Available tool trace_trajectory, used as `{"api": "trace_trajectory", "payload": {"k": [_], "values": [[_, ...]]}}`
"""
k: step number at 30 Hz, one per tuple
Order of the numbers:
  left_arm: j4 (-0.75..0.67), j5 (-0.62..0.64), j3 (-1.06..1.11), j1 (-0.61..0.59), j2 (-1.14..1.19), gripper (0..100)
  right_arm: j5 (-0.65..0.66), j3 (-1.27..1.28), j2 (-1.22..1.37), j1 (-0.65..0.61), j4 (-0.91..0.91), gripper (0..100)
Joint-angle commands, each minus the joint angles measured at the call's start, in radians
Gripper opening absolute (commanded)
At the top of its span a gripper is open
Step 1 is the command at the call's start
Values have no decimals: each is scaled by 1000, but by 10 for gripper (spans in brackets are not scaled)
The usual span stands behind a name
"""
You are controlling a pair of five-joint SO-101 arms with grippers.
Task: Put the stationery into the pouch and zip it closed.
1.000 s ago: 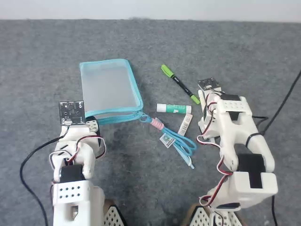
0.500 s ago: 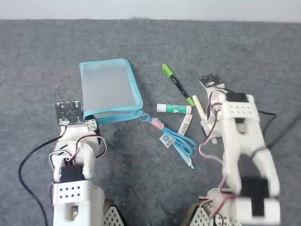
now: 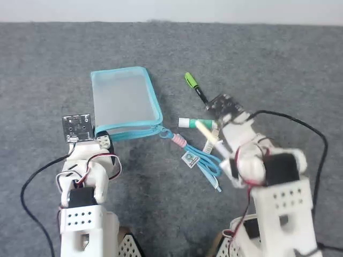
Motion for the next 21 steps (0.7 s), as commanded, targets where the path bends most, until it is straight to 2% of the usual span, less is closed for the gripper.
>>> {"api": "trace_trajectory", "payload": {"k": [1, 7, 14, 21], "values": [[-37, 14, -68, 9, 2, 12, -18, -43, -84, -48, 2, 6], [-37, 14, -68, 9, 2, 12, -20, -43, -170, -157, -39, 6], [-38, 14, -70, 11, 2, 12, -17, -41, -163, -378, -62, 6], [-38, 14, -70, 11, 2, 12, -20, -41, -30, -420, -173, 6]]}}
